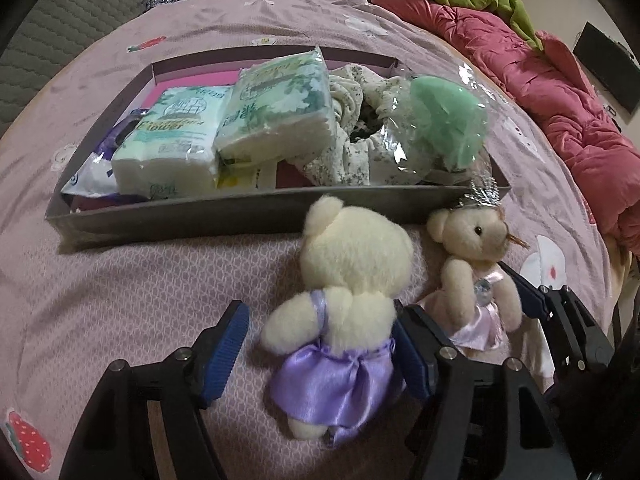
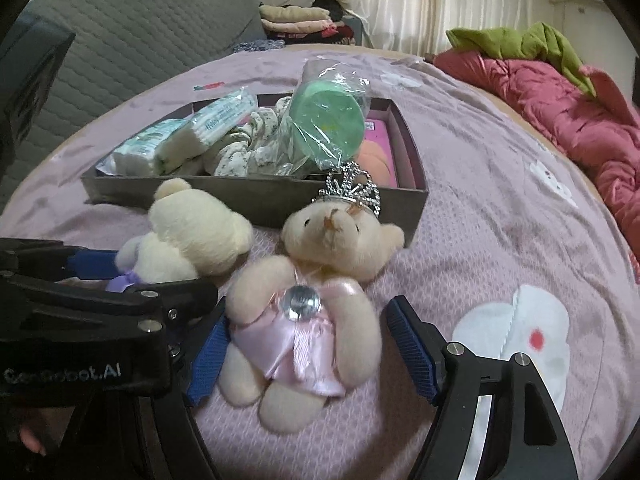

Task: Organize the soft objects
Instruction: 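Grasp the purple-dress bear with left tool while right tool grasps the tiara bear, then carry the purple-dress bear over the box with left tool while right tool carries the tiara bear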

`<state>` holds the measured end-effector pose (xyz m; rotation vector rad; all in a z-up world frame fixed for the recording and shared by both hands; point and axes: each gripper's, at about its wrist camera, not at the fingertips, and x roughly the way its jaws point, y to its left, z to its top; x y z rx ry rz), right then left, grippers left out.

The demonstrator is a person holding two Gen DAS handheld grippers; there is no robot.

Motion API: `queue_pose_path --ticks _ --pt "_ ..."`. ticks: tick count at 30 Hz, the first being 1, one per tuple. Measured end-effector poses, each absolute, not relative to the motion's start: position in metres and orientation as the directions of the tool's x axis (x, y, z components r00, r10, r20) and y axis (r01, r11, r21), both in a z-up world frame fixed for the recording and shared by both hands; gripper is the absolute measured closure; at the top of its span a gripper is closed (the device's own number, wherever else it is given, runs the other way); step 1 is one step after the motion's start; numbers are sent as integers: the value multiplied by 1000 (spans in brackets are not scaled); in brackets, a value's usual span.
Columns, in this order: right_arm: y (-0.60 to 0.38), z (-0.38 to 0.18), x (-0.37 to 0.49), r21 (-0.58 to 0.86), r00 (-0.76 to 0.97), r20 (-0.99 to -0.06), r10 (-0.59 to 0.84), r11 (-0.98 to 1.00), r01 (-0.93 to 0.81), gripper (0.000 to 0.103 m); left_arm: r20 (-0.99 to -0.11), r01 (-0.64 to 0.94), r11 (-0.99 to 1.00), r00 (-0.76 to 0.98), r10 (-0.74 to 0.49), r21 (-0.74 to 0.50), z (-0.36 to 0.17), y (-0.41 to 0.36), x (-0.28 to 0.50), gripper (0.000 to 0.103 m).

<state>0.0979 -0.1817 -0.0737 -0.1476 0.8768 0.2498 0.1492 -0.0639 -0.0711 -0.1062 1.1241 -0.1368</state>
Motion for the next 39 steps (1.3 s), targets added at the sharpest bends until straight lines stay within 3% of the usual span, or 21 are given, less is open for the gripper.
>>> queue_pose_path --ticks 4,7,11,17,39 --pt "-183 -73 104 -19 609 -776 161 960 -279 26 -891 47 988 428 -152 -145 -72 -66 154 34" --pt "-190 -70 106 -35 612 -777 146 961 -273 41 -889 38 988 433 -151 -150 -73 -64 153 35" --pt "-200 -65 108 -6 607 -776 170 961 -276 50 -874 45 982 451 -182 -181 -72 -60 152 48" --pt "-205 -52 101 -9 633 -753 182 958 -287 52 -862 36 973 458 -217 -226 -68 -47 147 55" --pt "-180 -6 63 -36 681 -680 270 916 -399 52 -807 -9 981 570 -154 -193 -10 -11 118 55"
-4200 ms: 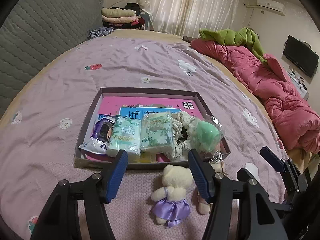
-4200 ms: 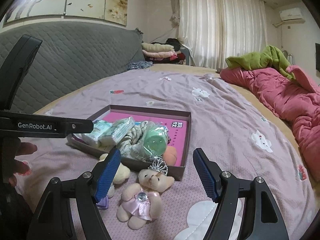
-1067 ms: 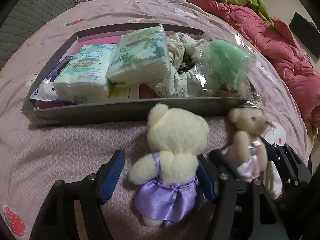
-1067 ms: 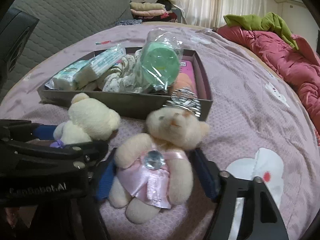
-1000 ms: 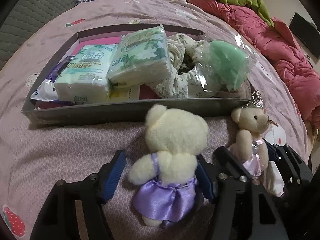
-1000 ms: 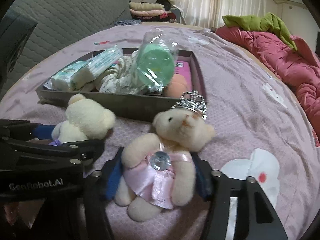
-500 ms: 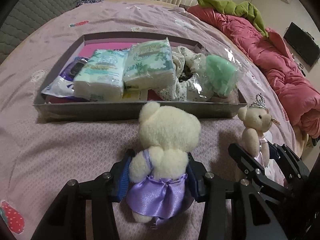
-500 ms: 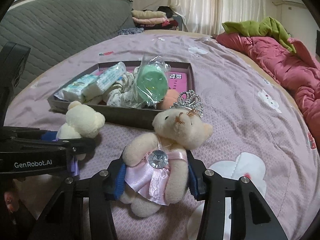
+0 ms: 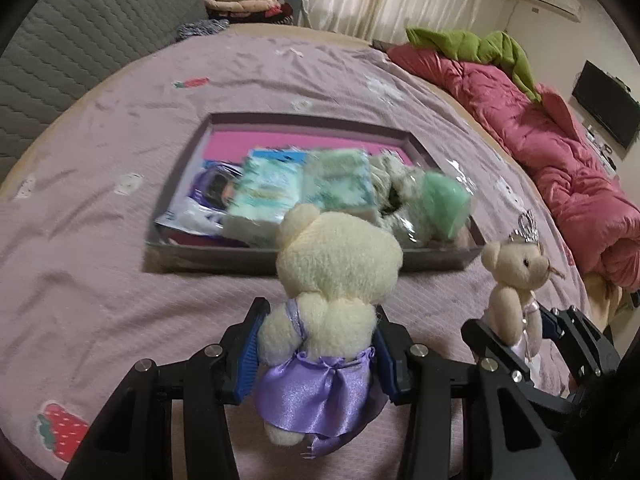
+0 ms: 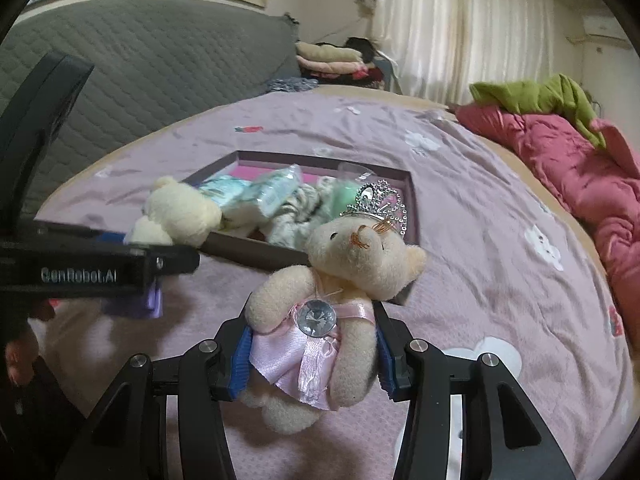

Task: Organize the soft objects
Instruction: 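Carry the purple-dress bear over the box with left tool while right tool carries the tiara bear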

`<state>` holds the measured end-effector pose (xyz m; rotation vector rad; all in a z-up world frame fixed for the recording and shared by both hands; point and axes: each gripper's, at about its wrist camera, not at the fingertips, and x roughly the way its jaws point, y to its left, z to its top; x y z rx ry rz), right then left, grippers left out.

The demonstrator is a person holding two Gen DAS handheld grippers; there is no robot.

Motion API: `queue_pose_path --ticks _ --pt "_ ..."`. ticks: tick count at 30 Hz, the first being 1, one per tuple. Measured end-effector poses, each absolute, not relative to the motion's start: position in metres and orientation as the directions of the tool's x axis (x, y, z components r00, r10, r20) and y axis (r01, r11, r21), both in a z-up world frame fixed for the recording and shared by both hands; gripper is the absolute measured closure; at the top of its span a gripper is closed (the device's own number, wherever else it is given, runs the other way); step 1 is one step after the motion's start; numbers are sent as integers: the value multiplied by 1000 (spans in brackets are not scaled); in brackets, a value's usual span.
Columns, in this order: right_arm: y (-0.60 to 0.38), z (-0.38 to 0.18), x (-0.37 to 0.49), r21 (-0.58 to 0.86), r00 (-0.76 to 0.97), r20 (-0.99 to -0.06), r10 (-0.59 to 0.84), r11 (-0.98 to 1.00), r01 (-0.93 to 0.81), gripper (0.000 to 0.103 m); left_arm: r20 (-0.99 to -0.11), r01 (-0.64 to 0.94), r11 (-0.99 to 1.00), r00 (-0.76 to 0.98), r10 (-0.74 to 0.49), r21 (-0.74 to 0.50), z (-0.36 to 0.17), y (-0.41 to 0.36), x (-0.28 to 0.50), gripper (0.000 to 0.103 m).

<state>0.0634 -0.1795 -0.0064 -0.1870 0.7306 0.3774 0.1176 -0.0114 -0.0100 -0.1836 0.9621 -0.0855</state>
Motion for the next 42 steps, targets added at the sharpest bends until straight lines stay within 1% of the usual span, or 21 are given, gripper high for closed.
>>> queue_pose_path --ticks 10,20,30,42 --pt "-164 3 74 -48 694 -662 282 908 -415 52 -793 -68 980 599 -108 -185 -1 20 114 55" --pt "-145 22 95 -58 726 -614 309 900 -431 52 -778 -111 977 624 -75 -184 7 41 128 55" --pt "-133 31 118 -63 751 -578 318 901 -430 52 -765 -123 979 642 -48 -164 16 51 151 55" --pt "-132 27 130 -93 765 -567 307 898 -429 52 -767 -128 980 641 -37 -154 15 54 170 55"
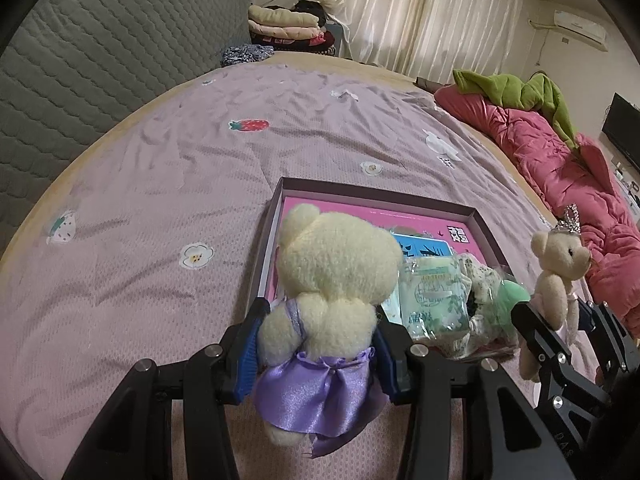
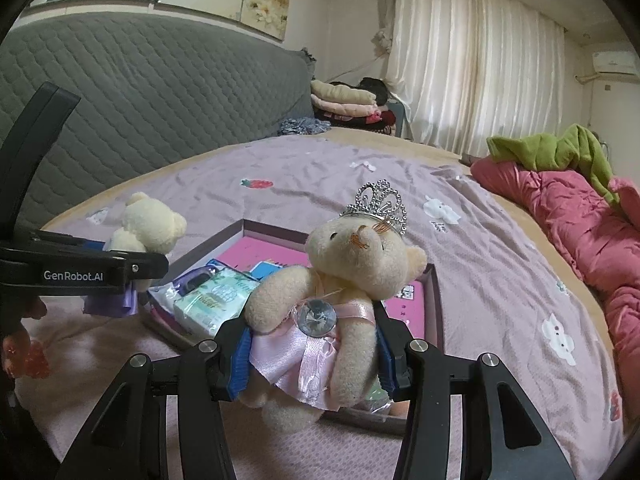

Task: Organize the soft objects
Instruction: 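Carry the purple-dress bear over the box with left tool while right tool carries the tiara bear, then lower both bears into the box and open both tools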

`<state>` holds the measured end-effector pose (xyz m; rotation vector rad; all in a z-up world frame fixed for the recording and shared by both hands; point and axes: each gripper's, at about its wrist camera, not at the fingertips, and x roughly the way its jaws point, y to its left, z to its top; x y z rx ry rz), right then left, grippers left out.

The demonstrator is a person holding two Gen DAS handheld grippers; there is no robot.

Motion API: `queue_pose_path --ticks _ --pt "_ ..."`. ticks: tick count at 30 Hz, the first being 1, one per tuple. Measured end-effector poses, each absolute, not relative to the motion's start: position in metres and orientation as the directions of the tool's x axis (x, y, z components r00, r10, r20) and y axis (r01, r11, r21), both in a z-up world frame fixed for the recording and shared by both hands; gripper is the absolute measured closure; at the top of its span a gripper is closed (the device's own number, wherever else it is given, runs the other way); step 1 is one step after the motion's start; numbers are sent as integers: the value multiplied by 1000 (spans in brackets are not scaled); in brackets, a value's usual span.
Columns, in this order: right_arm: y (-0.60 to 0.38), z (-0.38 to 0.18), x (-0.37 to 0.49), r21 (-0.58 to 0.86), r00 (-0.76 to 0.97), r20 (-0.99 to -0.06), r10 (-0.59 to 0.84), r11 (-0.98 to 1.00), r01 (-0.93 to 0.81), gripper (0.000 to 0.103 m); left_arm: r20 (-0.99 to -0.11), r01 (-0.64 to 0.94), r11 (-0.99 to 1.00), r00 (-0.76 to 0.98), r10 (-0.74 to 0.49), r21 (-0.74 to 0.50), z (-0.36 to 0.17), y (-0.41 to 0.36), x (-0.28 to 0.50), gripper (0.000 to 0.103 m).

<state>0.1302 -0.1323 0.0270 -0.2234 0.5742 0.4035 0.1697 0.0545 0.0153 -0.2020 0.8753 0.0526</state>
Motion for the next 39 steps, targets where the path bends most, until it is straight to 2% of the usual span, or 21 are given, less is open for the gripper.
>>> queue_pose_path --ticks 8,22,32,37,39 --pt "-134 26 141 -124 770 -562 301 890 -438 52 -775 -131 983 632 -18 -130 11 56 185 55" --pt "-124 -8 176 -135 709 -653 266 881 -454 48 -813 -148 982 582 -6 -114 -20 56 217 54" --pt "-125 -9 174 -155 746 -613 260 886 -436 31 -802 -166 974 596 -23 -152 -26 61 220 51" --pt "-131 2 166 -152 773 -573 273 891 -427 30 -802 -153 979 596 -17 -135 -24 57 221 46" --pt "-134 8 161 -150 782 -555 283 891 -429 30 -803 -149 980 596 -19 -134 -24 57 221 40"
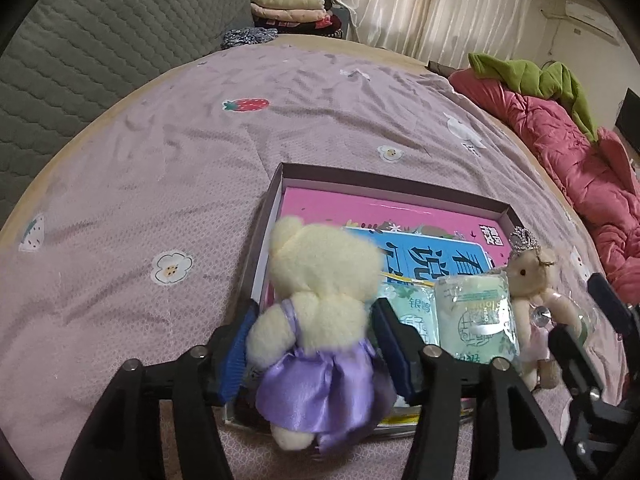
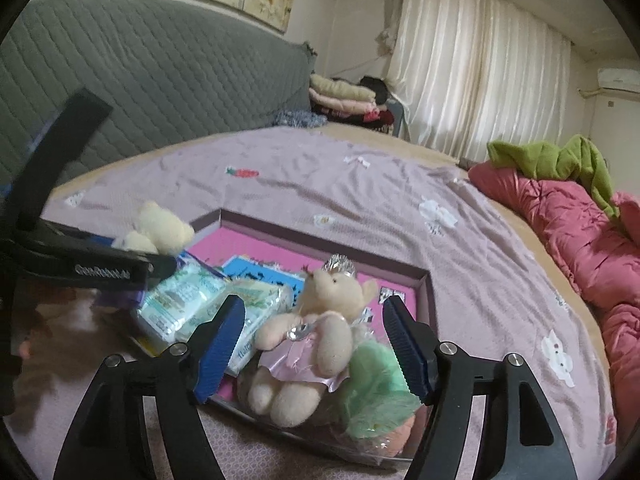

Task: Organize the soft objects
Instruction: 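Lower both bears into the box and open both tools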

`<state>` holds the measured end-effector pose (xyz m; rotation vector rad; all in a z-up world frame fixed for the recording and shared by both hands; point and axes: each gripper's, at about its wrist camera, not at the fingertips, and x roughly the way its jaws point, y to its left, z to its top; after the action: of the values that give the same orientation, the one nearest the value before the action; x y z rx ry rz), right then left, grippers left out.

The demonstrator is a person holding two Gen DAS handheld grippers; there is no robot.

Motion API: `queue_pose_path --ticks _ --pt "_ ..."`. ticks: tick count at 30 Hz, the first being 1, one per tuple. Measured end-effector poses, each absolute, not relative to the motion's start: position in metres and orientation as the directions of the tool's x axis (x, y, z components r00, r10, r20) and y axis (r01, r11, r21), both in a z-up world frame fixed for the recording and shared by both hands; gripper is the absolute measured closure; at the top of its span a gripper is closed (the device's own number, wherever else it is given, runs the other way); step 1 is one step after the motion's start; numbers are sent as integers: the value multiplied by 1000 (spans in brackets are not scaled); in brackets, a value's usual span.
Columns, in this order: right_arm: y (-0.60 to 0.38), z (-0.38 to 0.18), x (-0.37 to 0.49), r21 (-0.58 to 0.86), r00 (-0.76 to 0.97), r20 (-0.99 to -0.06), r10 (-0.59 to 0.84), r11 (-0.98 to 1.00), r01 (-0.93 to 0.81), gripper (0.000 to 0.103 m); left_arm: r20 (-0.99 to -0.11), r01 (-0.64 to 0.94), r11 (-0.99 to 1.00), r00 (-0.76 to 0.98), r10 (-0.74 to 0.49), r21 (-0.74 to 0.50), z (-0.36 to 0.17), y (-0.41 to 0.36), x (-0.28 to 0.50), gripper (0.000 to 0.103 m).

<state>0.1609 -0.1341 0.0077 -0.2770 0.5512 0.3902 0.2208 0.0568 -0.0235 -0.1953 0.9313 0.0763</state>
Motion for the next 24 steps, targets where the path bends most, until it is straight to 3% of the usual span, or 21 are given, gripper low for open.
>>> queue_pose_path --ticks 10,24 --pt "-139 28 138 -174 810 -511 288 888 -426 29 -782 -133 983 623 -18 -128 -7 50 212 38" --pt "-147 40 106 -127 801 -529 280 907 -401 29 -765 -137 985 644 10 -101 17 38 162 38"
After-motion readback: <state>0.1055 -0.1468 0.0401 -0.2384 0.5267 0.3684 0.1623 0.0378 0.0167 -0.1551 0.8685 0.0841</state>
